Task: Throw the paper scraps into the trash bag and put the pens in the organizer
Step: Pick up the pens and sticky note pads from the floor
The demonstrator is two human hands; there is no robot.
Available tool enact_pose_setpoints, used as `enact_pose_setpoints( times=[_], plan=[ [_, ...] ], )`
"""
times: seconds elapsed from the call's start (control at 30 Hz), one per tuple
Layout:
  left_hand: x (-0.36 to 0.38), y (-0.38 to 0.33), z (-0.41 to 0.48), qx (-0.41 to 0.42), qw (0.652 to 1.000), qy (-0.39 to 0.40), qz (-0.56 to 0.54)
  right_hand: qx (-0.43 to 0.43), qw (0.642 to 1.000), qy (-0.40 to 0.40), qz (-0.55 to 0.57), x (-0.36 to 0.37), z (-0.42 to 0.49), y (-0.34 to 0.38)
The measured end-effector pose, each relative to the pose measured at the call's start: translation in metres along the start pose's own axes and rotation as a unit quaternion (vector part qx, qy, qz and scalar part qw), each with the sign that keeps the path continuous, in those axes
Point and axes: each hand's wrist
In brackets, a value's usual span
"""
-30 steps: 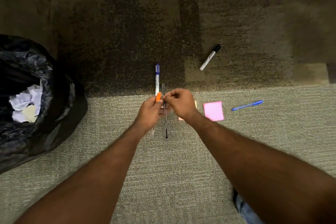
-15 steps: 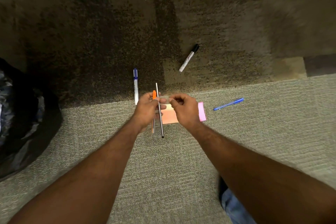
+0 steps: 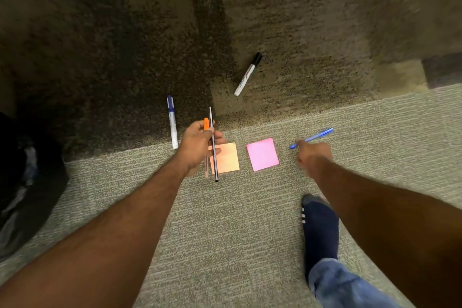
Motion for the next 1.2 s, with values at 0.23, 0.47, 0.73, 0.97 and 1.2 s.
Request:
enact_pose_setpoints(
  times=[0.23, 0.47, 0.73, 0.97, 1.2],
  plan=[
    [0.000, -0.002, 0.001, -0.018, 0.999, -0.015, -0.031, -0.101, 0.991, 0.091, 0.015, -0.009, -0.053, 0.025],
    [-0.006, -0.009, -0.008, -0.024, 0.995, -0.014, -0.099, -0.331, 0.901, 0.271, -0.074, 0.024, -0.189, 0.027],
    [-0.031, -0.013, -0.018, -0.014, 0.988, -0.015, -0.153, -0.375, 0.891, 0.224, -0.126, 0.054, -0.228, 0.022],
    [-0.041, -0.005, -0.020, 0.006, 0.995, -0.023, -0.094, -0.375, 0.883, 0.254, -0.126, 0.057, -0.228, 0.023],
    [-0.047, 0.001, -0.018, -0.002, 0.996, -0.039, -0.085, -0.284, 0.941, 0.080, -0.165, 0.033, -0.156, 0.001]
  ],
)
Point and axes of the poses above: each hand's wrist, its own z-axis towards the middle knuckle, its own x-axis out of the palm, y = z × x, and after that the axes turned 11 degrees about x, right-handed
